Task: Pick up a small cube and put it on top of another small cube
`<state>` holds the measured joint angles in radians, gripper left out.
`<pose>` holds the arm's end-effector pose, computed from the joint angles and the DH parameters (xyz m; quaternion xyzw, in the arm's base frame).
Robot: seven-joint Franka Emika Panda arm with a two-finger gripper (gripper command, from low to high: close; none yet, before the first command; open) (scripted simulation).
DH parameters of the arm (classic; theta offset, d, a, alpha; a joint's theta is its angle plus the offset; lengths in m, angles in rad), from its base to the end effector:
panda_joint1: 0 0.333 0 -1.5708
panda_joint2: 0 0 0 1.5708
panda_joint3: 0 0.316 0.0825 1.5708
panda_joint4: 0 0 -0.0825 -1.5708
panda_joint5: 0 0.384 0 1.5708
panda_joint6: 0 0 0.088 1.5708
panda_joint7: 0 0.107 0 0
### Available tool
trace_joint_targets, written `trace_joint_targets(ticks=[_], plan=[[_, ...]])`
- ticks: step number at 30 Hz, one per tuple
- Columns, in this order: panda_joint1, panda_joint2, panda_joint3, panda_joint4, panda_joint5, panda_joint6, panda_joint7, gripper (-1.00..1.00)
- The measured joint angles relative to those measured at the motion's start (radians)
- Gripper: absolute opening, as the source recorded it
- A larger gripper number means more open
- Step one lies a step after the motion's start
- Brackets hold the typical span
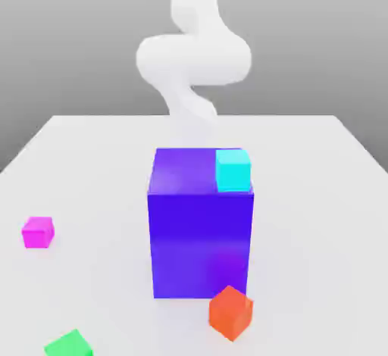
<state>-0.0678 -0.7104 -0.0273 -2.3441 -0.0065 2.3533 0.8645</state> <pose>0.3796 -0.0397 0.6620 -0.8309 0.4309 -0.3238 0.1381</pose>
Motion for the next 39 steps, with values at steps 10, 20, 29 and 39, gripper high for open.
trace_joint_targets(ticks=[10, 20, 29, 39], plan=[[-0.261, 0.367, -0.145, -0.180, -0.018, 0.219, 0.258, 0.00], [-0.496, 0.735, -0.318, -0.356, 0.072, 0.433, 0.434, 0.00], [-0.702, 1.028, -0.121, -0.342, 0.310, 0.641, 0.304, -1.00], [-0.651, 0.917, -0.198, -0.368, 0.197, 0.558, 0.391, -1.00]])
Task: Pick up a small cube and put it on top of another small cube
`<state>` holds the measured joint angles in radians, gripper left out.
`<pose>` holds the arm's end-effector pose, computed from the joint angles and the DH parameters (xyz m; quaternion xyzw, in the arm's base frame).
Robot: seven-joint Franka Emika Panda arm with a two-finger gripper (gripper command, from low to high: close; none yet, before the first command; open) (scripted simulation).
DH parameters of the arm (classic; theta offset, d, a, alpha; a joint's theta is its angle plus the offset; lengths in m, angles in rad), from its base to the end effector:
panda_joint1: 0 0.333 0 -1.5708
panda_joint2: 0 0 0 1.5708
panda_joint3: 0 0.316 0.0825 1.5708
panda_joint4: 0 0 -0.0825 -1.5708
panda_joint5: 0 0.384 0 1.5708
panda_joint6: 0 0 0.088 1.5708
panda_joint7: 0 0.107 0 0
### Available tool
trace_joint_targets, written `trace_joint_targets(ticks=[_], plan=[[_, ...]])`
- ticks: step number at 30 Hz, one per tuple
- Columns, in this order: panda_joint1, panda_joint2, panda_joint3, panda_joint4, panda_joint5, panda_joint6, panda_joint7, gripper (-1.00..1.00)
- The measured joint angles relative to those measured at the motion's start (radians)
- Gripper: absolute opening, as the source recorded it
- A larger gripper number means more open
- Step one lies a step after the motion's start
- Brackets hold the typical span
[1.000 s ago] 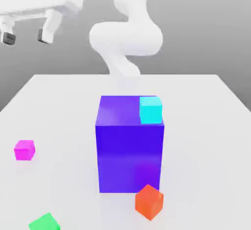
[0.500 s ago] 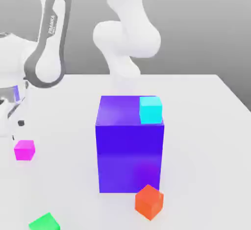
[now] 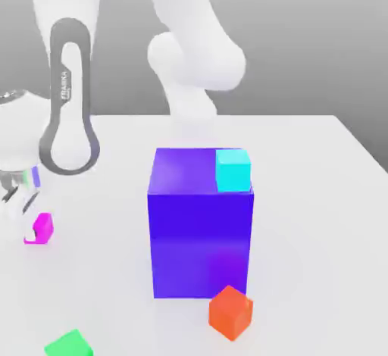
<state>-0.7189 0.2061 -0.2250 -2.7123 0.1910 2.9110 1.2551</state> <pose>0.2193 -0.3325 0.1640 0.3715 -0.9284 0.0011 0.0009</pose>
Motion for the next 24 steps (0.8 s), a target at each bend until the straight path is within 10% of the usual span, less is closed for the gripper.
trace_joint_targets(ticks=[16, 20, 21, 24], plan=[[0.364, 0.067, 0.207, 0.446, -0.183, -0.372, 0.337, -1.00], [0.389, 0.190, 0.221, 0.484, -0.187, -0.284, 0.354, -1.00], [0.390, 0.211, 0.221, 0.486, -0.187, -0.266, 0.354, 1.00], [0.390, 0.211, 0.221, 0.486, -0.187, -0.266, 0.354, 1.00]])
